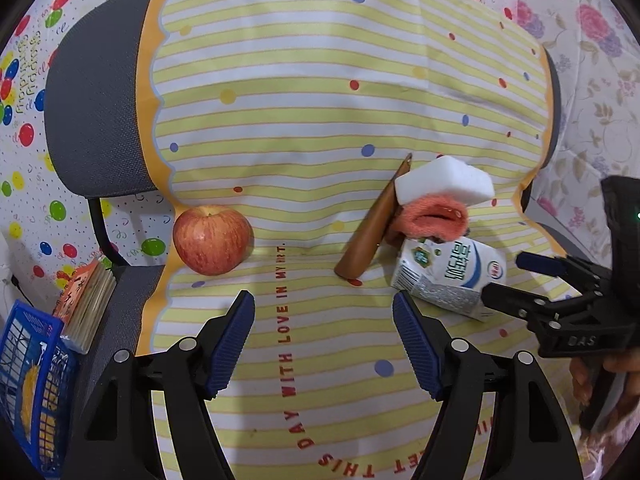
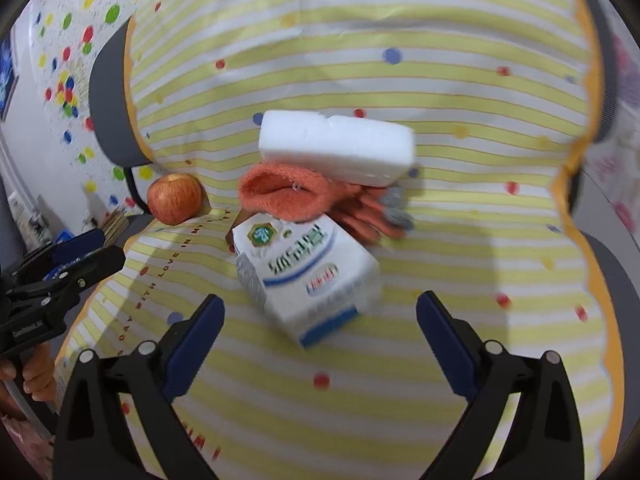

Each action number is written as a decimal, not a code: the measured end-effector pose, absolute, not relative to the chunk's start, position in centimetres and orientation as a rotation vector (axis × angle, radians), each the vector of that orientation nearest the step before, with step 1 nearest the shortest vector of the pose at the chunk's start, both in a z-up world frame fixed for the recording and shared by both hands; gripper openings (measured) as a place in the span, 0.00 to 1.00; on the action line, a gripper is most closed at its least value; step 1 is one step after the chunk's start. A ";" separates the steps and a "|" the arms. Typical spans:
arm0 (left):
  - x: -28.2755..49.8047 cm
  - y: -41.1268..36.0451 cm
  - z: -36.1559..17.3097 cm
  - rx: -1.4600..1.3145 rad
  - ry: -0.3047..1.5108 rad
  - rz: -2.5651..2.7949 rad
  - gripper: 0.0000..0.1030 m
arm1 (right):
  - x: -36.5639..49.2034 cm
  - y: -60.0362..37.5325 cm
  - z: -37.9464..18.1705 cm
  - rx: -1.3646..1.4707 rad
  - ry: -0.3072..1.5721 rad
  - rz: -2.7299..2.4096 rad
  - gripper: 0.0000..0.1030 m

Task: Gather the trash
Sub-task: 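Grasp the white milk carton with the right tool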

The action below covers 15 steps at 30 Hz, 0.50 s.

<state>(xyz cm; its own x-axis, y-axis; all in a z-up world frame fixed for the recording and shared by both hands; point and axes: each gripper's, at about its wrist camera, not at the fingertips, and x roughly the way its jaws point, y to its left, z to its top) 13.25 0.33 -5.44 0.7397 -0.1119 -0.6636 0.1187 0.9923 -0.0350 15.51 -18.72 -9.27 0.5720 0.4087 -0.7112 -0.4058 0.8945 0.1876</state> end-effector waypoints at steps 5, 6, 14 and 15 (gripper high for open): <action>13.5 0.4 -5.7 0.014 0.735 -0.118 0.70 | 17.5 -17.2 -10.2 -0.063 0.868 0.589 0.92; 13.4 0.5 -5.7 0.013 0.735 -0.118 0.70 | 17.5 -16.8 -10.4 -0.088 0.879 0.606 0.92; 12.0 -0.3 -5.5 0.020 0.735 -0.129 0.70 | 11.4 -16.9 -9.8 -0.236 0.849 0.546 0.70; 11.7 -0.6 -5.4 0.025 0.732 -0.135 0.70 | 10.7 -17.2 -9.7 -0.237 0.851 0.538 0.70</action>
<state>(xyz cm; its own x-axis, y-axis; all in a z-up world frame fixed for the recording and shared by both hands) 11.71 -0.56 -5.38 0.7358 -0.1139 -0.6675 0.1314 0.9910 -0.0244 10.72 -17.23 -9.74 0.5367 0.3555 -0.7653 -0.5394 0.8419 0.0128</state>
